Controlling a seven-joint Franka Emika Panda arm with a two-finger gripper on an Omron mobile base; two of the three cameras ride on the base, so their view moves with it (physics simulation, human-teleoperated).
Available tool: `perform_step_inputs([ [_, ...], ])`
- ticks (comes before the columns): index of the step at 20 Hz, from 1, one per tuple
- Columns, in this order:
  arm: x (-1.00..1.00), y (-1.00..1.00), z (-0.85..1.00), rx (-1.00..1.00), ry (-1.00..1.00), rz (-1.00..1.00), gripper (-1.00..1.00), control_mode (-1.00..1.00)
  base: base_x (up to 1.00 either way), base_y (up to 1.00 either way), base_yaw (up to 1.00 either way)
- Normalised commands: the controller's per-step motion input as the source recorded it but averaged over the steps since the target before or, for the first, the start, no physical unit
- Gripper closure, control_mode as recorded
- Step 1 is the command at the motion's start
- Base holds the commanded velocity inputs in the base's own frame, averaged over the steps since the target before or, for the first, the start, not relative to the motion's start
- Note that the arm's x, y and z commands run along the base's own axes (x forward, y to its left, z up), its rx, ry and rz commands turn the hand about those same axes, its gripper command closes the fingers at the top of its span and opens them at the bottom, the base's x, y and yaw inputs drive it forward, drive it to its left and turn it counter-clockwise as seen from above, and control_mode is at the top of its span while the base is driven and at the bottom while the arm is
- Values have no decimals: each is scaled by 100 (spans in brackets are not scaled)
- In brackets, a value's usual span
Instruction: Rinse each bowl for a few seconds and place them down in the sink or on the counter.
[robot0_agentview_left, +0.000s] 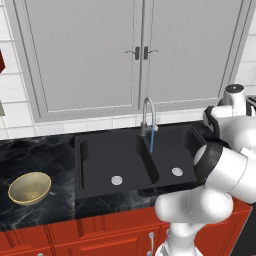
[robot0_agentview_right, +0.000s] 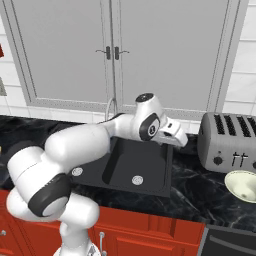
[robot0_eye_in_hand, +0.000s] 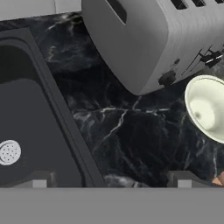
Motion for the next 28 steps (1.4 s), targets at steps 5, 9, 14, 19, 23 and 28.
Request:
perform_step_inputs([
  [5, 0, -37, 0, -2, 11, 11, -100, -100, 0, 0, 0],
  [9, 0, -30, -1, 0, 2, 12, -100, -100, 0, 0, 0],
  [14, 0, -28, -3, 0, 3, 11, -100, -100, 0, 0, 0],
  [19, 0, -30, -5, 0, 2, 11, -100, -100, 0, 0, 0],
  [23, 0, -29, -9, 0, 8, 8, -100, -100, 0, 0, 0],
  [28, 0, -34, -11, 0, 12, 6, -100, -100, 0, 0, 0],
])
